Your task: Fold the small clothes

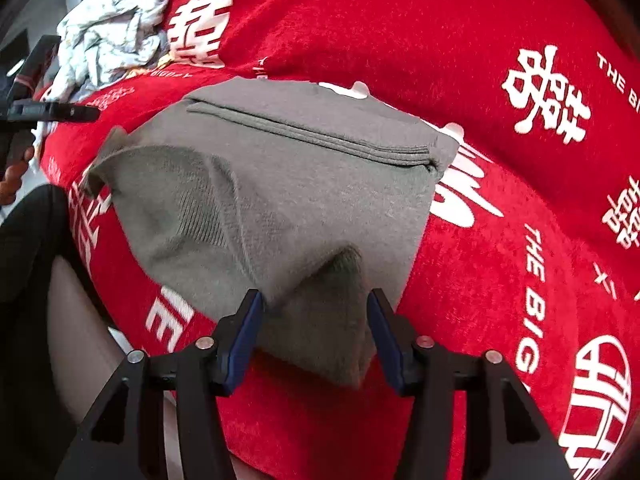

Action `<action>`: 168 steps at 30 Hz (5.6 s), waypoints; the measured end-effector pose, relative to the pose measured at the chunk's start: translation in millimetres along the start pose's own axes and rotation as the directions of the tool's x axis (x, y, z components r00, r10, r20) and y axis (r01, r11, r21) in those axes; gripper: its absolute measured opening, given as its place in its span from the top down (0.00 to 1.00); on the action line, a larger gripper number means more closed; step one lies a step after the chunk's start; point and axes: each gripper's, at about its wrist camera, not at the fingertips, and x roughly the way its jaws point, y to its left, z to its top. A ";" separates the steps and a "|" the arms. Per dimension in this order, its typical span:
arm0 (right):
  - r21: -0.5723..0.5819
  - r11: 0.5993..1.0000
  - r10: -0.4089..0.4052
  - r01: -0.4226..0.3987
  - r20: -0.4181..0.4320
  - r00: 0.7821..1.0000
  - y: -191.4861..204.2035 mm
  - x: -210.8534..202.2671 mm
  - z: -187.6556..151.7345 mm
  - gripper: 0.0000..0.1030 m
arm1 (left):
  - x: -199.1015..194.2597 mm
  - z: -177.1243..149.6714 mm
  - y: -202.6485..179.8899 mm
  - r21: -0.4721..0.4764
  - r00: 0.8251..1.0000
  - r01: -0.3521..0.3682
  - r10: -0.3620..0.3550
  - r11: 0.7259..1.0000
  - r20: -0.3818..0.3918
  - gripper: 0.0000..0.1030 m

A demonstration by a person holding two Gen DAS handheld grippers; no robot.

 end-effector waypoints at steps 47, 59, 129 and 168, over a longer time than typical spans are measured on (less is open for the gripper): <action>0.159 0.952 0.256 -0.260 0.050 0.965 -29.2 46.7 55.3 0.94 | 75.6 44.2 -34.9 0.243 0.953 0.304 -0.293 0.921 -0.081 0.14; 0.145 0.954 0.262 -0.264 0.035 0.964 -19.9 49.3 55.3 0.94 | 104.0 74.8 -40.2 0.153 0.847 0.519 -0.482 0.841 -0.225 0.95; 0.688 0.718 -0.149 0.105 0.004 0.989 -192.8 135.0 188.2 0.38 | 223.4 184.0 162.9 -0.696 0.961 0.138 -0.266 0.705 -0.078 0.16; 0.422 0.906 0.040 -0.041 0.010 0.999 -52.7 108.2 110.6 0.33 | 159.5 95.6 -36.9 -0.299 0.982 0.075 -0.123 0.951 -0.144 0.05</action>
